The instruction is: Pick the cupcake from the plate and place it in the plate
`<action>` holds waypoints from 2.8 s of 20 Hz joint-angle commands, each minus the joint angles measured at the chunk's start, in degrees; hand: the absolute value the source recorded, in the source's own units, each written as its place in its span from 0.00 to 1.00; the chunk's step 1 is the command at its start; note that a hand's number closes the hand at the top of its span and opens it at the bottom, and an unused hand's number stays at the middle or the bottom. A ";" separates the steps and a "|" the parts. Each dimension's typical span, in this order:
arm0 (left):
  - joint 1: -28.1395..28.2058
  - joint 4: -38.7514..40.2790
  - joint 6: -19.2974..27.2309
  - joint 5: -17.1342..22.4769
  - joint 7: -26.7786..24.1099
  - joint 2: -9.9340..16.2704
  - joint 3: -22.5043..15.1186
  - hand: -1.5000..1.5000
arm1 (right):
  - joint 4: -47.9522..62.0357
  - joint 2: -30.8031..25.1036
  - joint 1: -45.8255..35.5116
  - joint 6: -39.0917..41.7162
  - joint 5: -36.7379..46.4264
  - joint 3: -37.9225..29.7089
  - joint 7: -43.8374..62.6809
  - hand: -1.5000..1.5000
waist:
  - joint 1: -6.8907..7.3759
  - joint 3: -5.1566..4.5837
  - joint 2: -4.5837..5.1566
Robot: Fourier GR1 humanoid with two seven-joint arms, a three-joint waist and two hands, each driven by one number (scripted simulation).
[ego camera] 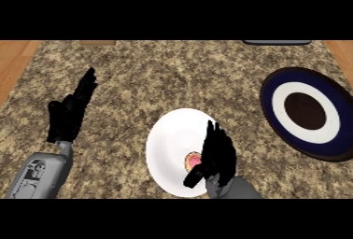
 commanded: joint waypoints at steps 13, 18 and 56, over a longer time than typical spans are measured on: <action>2.52 0.45 -0.23 -1.67 -2.41 -2.54 -0.52 0.50 | 5.12 0.99 1.26 -5.83 4.09 2.08 9.92 1.00 | -0.03 0.05 -0.06; 0.40 -1.60 -0.91 -2.15 1.22 -1.02 0.43 0.50 | 5.94 0.99 -0.72 -4.86 4.84 1.53 9.13 1.00 | 0.15 0.08 -0.05; -0.82 0.21 -2.75 -1.24 -0.95 -1.94 1.37 0.50 | 49.21 -54.81 -8.43 27.05 -37.05 -46.08 -120.21 1.00 | 2.37 0.28 0.85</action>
